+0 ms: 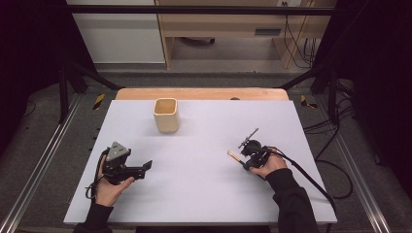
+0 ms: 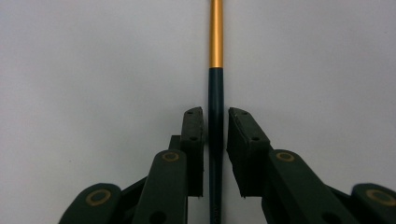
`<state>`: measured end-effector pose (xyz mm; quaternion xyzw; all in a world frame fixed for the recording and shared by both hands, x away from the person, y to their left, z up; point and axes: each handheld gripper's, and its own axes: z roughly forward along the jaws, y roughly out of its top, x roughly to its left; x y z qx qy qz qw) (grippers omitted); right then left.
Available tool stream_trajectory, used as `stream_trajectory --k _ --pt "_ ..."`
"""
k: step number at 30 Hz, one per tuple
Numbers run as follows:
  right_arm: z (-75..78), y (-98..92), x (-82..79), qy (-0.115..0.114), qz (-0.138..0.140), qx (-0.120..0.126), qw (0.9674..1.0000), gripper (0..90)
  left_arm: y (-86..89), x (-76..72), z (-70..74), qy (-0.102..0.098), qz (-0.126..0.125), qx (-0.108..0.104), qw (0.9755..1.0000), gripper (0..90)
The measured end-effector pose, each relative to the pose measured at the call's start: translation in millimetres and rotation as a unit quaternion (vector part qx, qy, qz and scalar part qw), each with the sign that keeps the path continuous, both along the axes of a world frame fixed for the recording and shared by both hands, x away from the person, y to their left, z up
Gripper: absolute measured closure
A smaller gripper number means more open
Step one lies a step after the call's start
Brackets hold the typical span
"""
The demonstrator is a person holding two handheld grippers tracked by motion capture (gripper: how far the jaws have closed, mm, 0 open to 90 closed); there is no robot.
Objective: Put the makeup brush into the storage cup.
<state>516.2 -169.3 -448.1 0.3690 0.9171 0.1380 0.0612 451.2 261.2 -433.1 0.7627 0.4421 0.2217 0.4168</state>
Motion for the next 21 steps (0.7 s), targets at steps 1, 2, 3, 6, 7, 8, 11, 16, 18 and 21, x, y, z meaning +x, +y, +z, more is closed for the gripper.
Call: stream_trajectory --k 1,2,3,6,7,8,11,16,18,21 --pt "0.0 0.0 0.0 0.0 0.0 0.0 1.0 76.6 0.3 0.0 0.2 0.001 -0.001 0.002 1.0 7.2" --pt "0.3 0.2 0.1 0.004 -0.002 0.0 1.0 77.2 0.0 0.0 0.0 0.0 0.0 0.0 1.0 7.2" --pt "0.4 0.4 0.6 0.008 -0.004 -0.003 1.0 78.3 0.1 -0.1 0.2 0.0 0.0 0.0 1.0 7.3" --pt "0.6 0.4 1.6 0.011 -0.002 -0.004 0.9999 78.7 0.0 -0.1 0.1 0.0 0.0 0.0 1.0 7.3" --pt "0.7 0.8 2.5 0.016 -0.005 -0.005 0.9998 79.3 0.2 -0.1 0.2 0.001 -0.002 0.003 1.0 7.3" --pt "0.7 0.8 2.5 0.016 -0.005 -0.005 0.9998 79.3 0.1 -0.1 0.1 0.001 -0.001 0.002 1.0 7.3" --pt "-0.3 1.3 4.4 0.012 0.007 -0.012 0.9998 80.9 0.0 0.0 0.0 0.0 0.0 0.001 1.0 7.4" --pt "1.1 2.5 4.9 0.029 -0.008 -0.007 0.9995 83.0 0.0 -0.1 0.0 0.0 0.0 0.001 1.0 7.5" --pt "1.2 2.5 5.0 0.03 -0.008 -0.007 0.9995 83.1 -0.1 0.1 -0.1 0.001 0.0 0.003 1.0 7.5" --pt "1.4 3.0 4.5 0.03 -0.011 -0.007 0.9995 83.2 0.0 0.1 -0.1 0.002 -0.002 0.006 1.0 7.5"
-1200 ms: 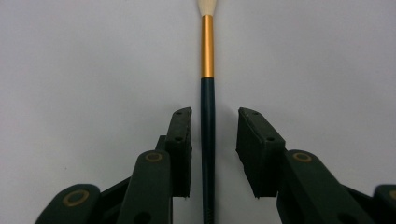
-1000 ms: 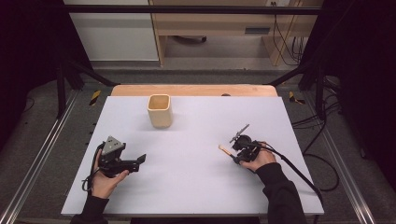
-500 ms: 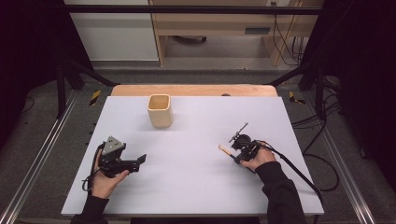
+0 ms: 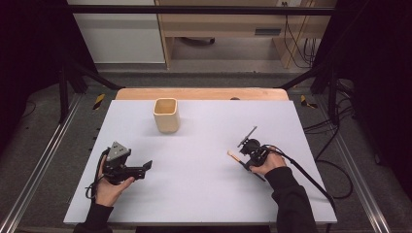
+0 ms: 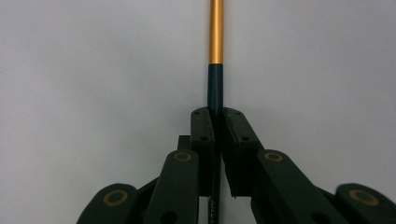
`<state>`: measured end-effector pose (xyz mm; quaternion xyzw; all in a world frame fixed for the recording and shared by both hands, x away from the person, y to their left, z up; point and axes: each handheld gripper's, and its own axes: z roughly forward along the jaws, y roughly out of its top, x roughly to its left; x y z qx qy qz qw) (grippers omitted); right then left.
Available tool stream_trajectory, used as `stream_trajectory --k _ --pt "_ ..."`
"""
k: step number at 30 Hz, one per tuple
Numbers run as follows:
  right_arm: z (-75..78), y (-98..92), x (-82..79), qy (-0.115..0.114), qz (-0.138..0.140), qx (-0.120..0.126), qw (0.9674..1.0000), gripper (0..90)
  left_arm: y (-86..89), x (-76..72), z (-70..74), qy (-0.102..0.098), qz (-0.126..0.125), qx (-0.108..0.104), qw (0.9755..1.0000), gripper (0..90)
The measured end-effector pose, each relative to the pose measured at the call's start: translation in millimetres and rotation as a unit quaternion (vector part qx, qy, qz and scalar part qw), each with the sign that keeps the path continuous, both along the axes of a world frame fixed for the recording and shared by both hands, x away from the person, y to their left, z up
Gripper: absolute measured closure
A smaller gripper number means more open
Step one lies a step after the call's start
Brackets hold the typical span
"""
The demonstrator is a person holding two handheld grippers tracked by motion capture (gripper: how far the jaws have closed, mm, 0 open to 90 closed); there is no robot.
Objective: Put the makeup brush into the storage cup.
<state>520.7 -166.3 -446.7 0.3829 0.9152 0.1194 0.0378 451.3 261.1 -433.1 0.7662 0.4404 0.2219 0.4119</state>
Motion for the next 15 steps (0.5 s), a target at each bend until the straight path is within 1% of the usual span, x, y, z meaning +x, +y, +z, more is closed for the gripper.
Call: stream_trajectory --k 4,5,6,7,8,9,10,13,14,15 --pt "0.0 -0.4 -0.4 -0.003 -0.001 0.002 1.0 83.3 -0.4 -0.2 0.0 -0.001 0.001 -0.001 1.0 7.5" --pt "0.2 0.1 -1.3 -0.001 -0.008 0.002 1.0 83.3 -0.2 -0.2 0.0 -0.001 0.002 -0.002 1.0 7.5" --pt "-0.1 -0.9 -1.4 -0.008 0.001 0.001 1.0 83.2 -0.1 -0.1 0.0 -0.002 0.002 -0.003 1.0 7.5" --pt "-0.1 -0.9 -1.4 -0.008 0.001 0.001 1.0 83.2 0.0 -0.1 0.1 -0.002 0.003 -0.003 1.0 7.5" --pt "0.8 -0.7 -3.4 -0.006 -0.001 0.01 0.9999 83.3 0.2 -0.1 0.1 -0.002 0.002 -0.004 1.0 7.5" --pt "0.8 -0.7 -3.4 -0.006 -0.001 0.01 0.9999 83.3 0.2 -0.1 0.1 -0.002 0.002 -0.003 1.0 7.5" --pt "2.2 -1.3 -4.7 -0.015 0.005 0.017 0.9997 83.3 0.2 -0.1 0.1 -0.002 0.002 -0.004 1.0 7.5" --pt "4.9 -1.7 -6.8 -0.019 0.003 0.027 0.9994 83.3 0.1 -0.4 0.4 -0.001 0.001 -0.002 1.0 7.5" --pt "5.8 -2.6 -7.2 -0.027 0.01 0.03 0.9991 83.3 0.0 -0.4 0.4 -0.002 0.001 -0.002 1.0 7.5" --pt "7.3 -2.7 -8.8 -0.027 0.005 0.036 0.999 83.3 0.0 -0.5 0.5 -0.001 0.001 -0.002 1.0 7.5"
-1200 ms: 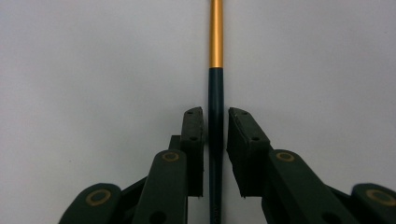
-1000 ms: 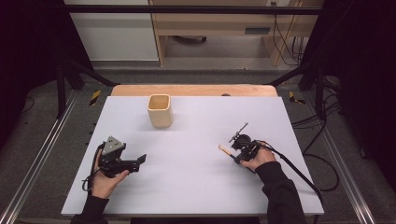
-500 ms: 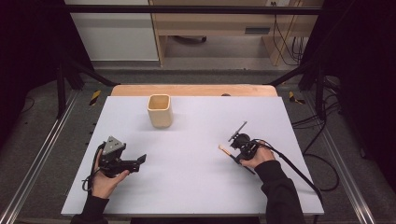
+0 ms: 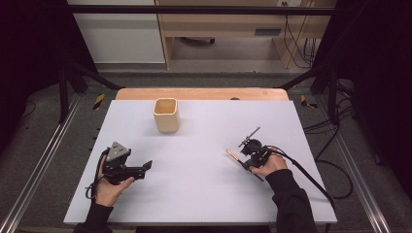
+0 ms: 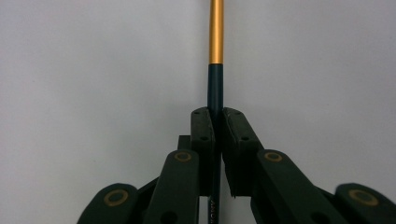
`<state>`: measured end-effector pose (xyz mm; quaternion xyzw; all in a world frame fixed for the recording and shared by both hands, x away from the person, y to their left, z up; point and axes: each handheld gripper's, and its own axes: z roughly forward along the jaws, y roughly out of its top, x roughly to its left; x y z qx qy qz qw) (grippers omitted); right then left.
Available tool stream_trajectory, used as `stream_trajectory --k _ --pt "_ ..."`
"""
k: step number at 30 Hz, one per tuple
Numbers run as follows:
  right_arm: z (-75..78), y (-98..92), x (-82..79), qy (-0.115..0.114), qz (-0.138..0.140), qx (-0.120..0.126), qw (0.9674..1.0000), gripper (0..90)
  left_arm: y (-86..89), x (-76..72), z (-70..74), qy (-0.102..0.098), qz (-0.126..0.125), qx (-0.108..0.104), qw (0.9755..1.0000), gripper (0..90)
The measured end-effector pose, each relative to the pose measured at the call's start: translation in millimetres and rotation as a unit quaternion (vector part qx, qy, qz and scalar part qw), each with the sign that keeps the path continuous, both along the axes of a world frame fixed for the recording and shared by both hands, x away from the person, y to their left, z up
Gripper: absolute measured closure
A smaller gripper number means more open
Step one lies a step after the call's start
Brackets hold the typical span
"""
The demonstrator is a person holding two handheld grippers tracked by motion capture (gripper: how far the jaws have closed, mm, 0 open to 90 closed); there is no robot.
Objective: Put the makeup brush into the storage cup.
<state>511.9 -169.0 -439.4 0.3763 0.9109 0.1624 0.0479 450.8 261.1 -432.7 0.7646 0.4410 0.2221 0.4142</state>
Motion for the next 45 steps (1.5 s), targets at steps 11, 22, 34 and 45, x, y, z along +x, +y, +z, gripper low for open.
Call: stream_trajectory --k 11,22,34,45 --pt "16.2 -4.8 -14.0 -0.045 0.001 0.054 0.9975 83.3 -2.1 -0.6 -0.2 0.002 -0.003 -0.007 1.0 7.5" --pt "22.8 -8.0 -30.7 -0.104 0.0 0.117 0.9877 83.3 -8.1 -1.6 -2.2 0.003 -0.006 -0.016 0.9998 7.5" --pt "20.4 -10.2 -40.8 -0.15 -0.006 0.183 0.9717 83.3 -15.3 -5.3 0.4 -0.005 -0.007 -0.035 0.9993 7.2" --pt "27.8 -9.5 -45.5 -0.177 -0.004 0.259 0.9494 83.3 -22.7 -8.8 7.0 -0.02 -0.002 -0.07 0.9974 7.5"
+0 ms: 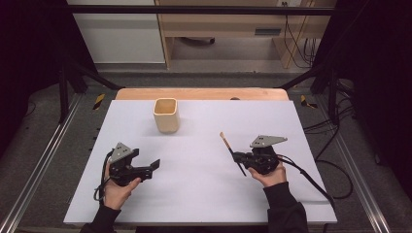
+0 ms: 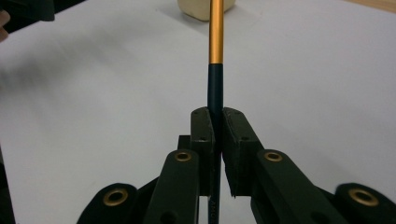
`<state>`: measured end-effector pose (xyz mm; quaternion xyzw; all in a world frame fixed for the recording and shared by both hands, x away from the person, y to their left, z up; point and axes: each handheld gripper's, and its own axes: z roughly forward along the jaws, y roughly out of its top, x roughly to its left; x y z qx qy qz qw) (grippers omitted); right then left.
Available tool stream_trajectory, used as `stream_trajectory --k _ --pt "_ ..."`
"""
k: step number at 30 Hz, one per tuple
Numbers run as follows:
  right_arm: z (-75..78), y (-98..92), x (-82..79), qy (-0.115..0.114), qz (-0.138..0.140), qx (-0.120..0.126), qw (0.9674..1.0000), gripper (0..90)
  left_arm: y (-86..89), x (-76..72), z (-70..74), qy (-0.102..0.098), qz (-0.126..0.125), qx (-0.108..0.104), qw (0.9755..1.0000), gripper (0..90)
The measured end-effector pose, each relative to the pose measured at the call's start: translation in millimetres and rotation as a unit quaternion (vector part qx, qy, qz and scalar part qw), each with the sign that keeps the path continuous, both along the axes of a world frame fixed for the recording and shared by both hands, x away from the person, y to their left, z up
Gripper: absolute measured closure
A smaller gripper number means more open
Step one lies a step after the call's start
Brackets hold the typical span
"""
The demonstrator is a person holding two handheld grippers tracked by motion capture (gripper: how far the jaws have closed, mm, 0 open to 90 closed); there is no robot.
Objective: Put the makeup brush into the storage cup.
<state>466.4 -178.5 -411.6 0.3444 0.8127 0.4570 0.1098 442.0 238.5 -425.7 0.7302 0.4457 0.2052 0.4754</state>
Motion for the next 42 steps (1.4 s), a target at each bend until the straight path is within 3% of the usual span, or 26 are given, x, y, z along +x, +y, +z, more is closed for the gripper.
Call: stream_trajectory --k 14,19,35,42 --pt "1.5 1.7 -4.3 -0.038 0.005 0.039 0.9985 83.3 -14.8 -2.1 9.9 -0.015 -0.001 -0.032 0.9994 8.5" --pt "3.8 1.0 -6.3 -0.038 0.01 0.054 0.9977 83.3 -25.1 -3.2 13.0 -0.019 -0.008 -0.035 0.9992 8.7" --pt "3.7 8.9 -9.5 -0.049 0.021 0.056 0.997 83.3 -58.0 2.0 33.3 -0.042 -0.03 -0.054 0.9972 8.8" --pt "5.5 9.4 -11.4 -0.053 0.019 0.065 0.9963 83.3 -69.7 5.3 35.4 -0.042 -0.036 -0.066 0.9963 9.1"
